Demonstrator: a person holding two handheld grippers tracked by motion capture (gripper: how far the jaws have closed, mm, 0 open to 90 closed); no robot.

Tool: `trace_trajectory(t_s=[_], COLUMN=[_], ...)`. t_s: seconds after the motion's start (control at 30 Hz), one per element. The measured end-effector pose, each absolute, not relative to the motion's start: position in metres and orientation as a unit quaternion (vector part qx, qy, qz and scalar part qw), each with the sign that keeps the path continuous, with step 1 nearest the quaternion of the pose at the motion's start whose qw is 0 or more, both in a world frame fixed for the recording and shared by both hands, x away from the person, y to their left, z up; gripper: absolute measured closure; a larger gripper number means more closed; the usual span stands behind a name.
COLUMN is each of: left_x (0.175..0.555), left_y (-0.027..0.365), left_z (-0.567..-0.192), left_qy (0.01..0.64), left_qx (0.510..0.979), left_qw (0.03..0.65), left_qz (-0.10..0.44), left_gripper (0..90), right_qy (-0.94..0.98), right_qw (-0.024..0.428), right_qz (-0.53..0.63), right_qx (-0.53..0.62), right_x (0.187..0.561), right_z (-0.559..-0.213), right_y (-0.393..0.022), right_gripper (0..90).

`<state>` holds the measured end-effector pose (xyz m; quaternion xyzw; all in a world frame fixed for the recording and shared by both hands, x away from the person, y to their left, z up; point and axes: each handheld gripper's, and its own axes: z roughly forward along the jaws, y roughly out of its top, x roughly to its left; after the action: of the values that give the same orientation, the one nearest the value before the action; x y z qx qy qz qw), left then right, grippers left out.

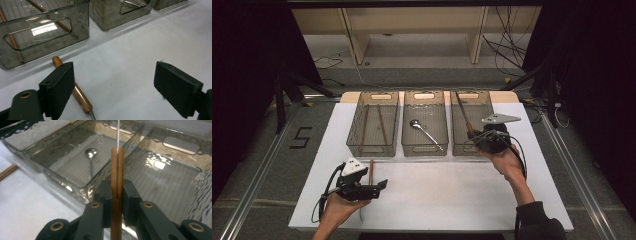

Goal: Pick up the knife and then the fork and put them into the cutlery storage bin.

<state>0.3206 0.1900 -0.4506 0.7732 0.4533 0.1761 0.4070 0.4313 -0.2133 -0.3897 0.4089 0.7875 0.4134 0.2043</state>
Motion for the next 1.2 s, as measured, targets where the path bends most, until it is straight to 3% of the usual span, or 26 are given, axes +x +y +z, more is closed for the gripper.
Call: trace_trajectory(t_s=[0.73,1.2], left_x=[0.318,0.319], left_y=[0.191,0.191], left_z=[-0.451,-0.452], left_qy=[0.459,0.461], left_qx=[0.768,0.768], left_qw=[0.41,0.408], left_qz=[0.177,0.177], left_gripper=[16.4,16.3], right_qy=[0.766,0.755], right_qw=[0.181,0.17], right_qz=[0.391,0.377], right_qx=[0.478,0.509], right_x=[0.485,0.499], right_z=[-0.396,-0.407], right_y=[-0.21,-0.204], right_gripper=[80.9,80.9])
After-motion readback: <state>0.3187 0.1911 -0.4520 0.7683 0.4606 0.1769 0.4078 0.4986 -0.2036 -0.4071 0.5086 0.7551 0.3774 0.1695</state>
